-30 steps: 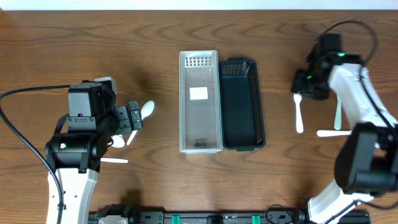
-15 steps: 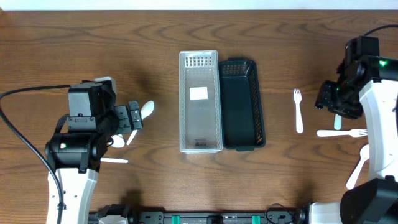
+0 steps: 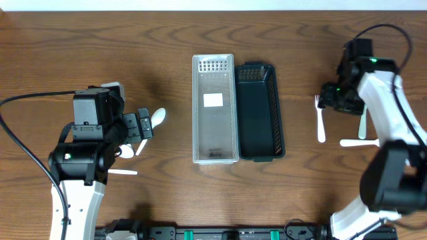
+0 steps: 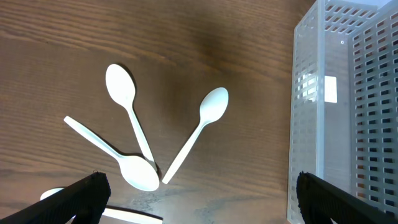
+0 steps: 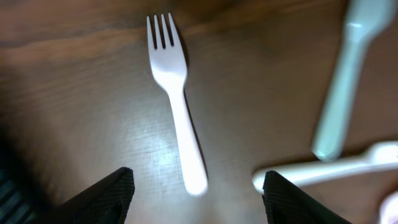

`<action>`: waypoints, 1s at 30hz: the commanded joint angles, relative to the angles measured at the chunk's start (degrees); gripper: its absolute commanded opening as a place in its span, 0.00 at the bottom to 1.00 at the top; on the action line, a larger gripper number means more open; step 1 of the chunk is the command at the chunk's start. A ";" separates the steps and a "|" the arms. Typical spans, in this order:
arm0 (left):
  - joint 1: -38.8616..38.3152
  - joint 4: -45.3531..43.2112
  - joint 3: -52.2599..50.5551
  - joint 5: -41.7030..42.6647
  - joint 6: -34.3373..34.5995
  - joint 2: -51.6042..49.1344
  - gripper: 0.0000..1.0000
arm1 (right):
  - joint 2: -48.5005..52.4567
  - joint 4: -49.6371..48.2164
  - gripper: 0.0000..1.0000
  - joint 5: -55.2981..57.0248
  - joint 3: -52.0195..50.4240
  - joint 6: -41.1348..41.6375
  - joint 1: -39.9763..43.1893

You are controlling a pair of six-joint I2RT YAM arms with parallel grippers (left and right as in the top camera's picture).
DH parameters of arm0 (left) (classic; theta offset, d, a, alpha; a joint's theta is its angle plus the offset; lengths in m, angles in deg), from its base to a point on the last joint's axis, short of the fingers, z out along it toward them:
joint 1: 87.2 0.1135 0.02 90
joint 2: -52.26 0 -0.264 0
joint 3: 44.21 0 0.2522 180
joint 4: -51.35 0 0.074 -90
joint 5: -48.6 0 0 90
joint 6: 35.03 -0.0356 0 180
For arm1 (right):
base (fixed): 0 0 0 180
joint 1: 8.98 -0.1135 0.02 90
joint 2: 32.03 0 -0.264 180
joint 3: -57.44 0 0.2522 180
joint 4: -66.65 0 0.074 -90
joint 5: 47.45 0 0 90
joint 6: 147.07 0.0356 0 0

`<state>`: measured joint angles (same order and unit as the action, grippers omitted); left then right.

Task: Pack container
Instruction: 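Move right gripper to the upright white fork and grasp it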

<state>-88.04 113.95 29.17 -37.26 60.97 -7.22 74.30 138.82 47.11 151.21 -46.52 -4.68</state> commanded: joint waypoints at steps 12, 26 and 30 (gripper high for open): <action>0.24 -0.04 1.05 -0.07 -0.31 0.07 0.98 | 10.88 -9.77 0.70 -0.33 -0.42 -3.19 -0.63; 0.24 -0.07 1.05 -0.07 -0.31 0.07 0.98 | 16.28 -13.68 0.68 -2.05 -0.42 -5.51 -0.63; 0.24 -0.07 1.05 -0.04 -0.31 0.07 0.98 | 16.28 -13.66 0.56 -2.23 -0.42 -5.49 -0.61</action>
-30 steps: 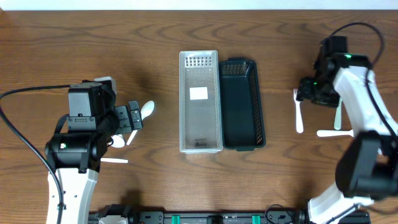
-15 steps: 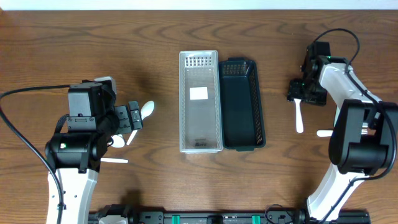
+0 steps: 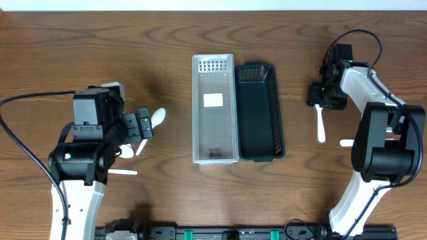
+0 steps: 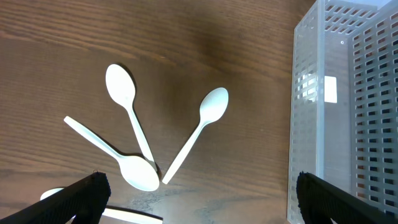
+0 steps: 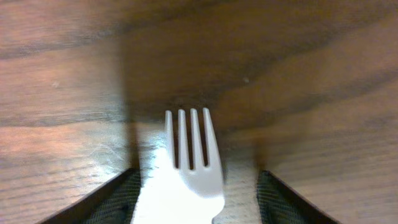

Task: Pack container
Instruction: 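Move right gripper to the upright white fork and grasp it, then carry the fork with right gripper into the dark green basket, release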

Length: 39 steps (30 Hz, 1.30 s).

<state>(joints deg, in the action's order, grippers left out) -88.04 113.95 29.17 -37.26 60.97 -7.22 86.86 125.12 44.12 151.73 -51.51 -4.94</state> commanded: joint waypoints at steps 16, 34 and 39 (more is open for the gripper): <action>0.24 -0.04 1.05 -0.04 -0.31 0.07 0.98 | 3.72 0.02 0.23 0.76 -0.94 -0.50 -0.37; 0.24 -0.07 1.05 -0.07 -0.33 0.07 0.98 | -4.74 6.43 0.02 0.76 2.27 0.39 -2.21; 0.24 -0.04 1.05 -0.07 -0.33 0.07 0.98 | -16.85 9.60 0.03 -0.66 4.74 1.75 -7.13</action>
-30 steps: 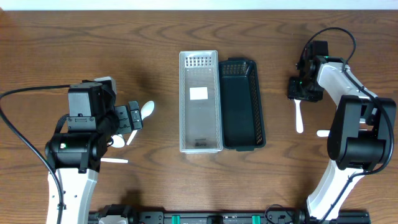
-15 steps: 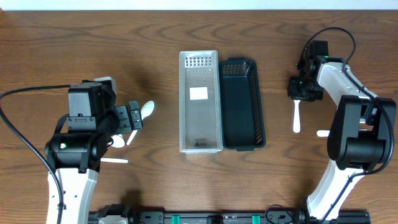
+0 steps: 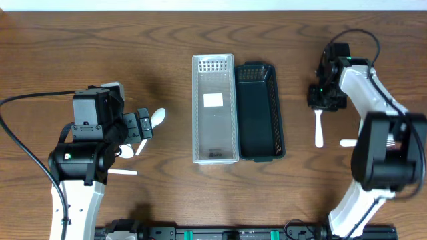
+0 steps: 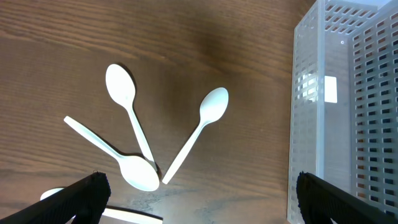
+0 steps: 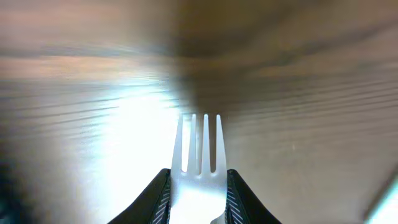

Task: Pack container
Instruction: 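Carry the fork with right gripper into the dark green basket, release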

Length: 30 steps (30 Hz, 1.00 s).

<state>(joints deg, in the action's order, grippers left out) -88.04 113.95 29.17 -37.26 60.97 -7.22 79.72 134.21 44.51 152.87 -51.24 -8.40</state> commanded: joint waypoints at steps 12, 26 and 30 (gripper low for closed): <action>0.24 -0.02 1.05 -0.07 -0.31 0.07 0.98 | -21.03 0.74 0.04 -1.03 3.58 13.81 -24.33; 0.24 -0.02 1.05 -0.07 -0.31 0.07 0.98 | -1.22 0.55 0.22 -0.92 3.04 17.27 -26.08; 0.24 -0.04 1.05 -0.07 -0.31 0.07 0.98 | -3.04 0.76 0.34 -0.92 5.14 15.74 -26.03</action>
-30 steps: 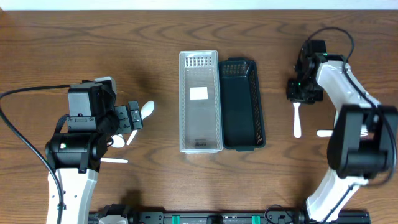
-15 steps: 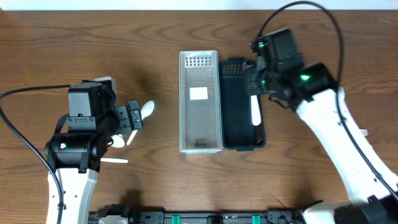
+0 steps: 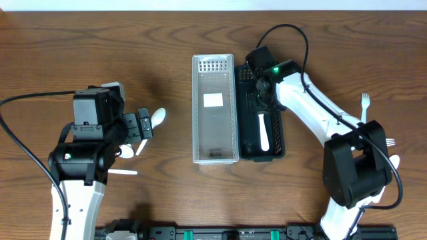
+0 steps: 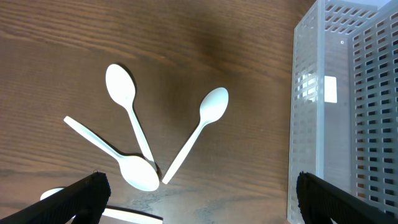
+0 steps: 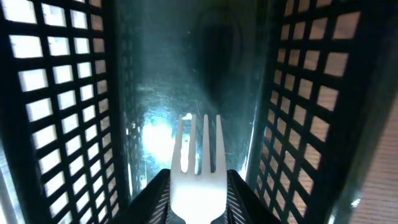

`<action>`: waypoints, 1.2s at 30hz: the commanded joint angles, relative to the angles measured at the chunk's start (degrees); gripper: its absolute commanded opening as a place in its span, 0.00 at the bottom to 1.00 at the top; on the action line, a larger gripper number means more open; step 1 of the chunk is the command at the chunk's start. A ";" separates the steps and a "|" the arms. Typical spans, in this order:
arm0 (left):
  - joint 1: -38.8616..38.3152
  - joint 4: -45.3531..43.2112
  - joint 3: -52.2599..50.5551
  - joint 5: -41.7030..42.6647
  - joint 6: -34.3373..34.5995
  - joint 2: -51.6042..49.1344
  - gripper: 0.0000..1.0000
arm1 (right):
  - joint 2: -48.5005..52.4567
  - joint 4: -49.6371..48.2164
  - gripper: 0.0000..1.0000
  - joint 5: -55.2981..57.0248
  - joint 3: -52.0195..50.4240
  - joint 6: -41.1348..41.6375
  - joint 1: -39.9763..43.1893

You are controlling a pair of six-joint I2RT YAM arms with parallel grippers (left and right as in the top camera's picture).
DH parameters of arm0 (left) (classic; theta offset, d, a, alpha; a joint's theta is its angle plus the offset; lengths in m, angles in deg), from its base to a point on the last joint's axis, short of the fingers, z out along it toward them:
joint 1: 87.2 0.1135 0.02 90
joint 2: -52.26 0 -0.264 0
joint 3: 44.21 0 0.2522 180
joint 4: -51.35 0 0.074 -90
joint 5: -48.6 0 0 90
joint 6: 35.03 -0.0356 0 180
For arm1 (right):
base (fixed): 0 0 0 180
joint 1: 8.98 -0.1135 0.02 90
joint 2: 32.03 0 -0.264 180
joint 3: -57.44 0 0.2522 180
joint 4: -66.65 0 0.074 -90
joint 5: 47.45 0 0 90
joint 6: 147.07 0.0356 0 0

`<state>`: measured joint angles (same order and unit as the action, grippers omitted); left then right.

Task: Pack container
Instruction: 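Carry the fork with right gripper into the dark green basket, release, then move right gripper to the second white fork and grasp it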

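My right gripper (image 3: 261, 100) is shut on a white plastic fork (image 5: 198, 155) over the dark lattice basket (image 3: 279, 127). In the right wrist view the basket's walls (image 5: 59, 93) rise on both sides, and the tines point at its shiny floor. From overhead the fork's handle (image 3: 263, 131) lies along the basket. The clear white basket (image 3: 215, 59) stands beside it on the left. My left gripper (image 4: 199, 208) hangs open above three white spoons (image 4: 214, 102), touching none.
Two more white forks (image 3: 364, 101) lie on the wood at the far right, with another white utensil (image 3: 393, 161) near them. A white utensil handle (image 3: 122, 172) lies by the left arm. The clear basket's wall (image 4: 348, 106) fills the right of the left wrist view.
My right gripper, shut on the fork, was over the bare wood at the right of the table. It now holds the fork inside the dark basket. The left arm has not moved.
My right gripper first hung open above a fork lying on the wood at the right. It then stood low with its fingers either side of the fork's head, then shut on it. Now the fork is in the dark basket. The left gripper stayed open over the spoons throughout.
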<state>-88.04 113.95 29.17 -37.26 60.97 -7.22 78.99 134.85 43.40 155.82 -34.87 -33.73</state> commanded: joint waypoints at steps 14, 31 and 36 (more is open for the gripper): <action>0.24 0.07 1.05 -0.07 -0.33 0.07 0.98 | -16.52 9.09 0.85 4.31 15.61 -7.23 16.00; 0.24 0.50 1.05 -0.07 -0.31 0.07 0.98 | 2.47 9.35 0.92 3.26 14.12 -14.38 46.34; 0.24 1.11 1.03 -0.07 -0.31 0.07 0.98 | 9.27 7.06 0.94 3.26 14.12 -15.69 46.56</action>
<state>-88.04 114.68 29.17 -37.26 60.97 -7.22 85.79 142.47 46.96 170.14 -48.53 12.56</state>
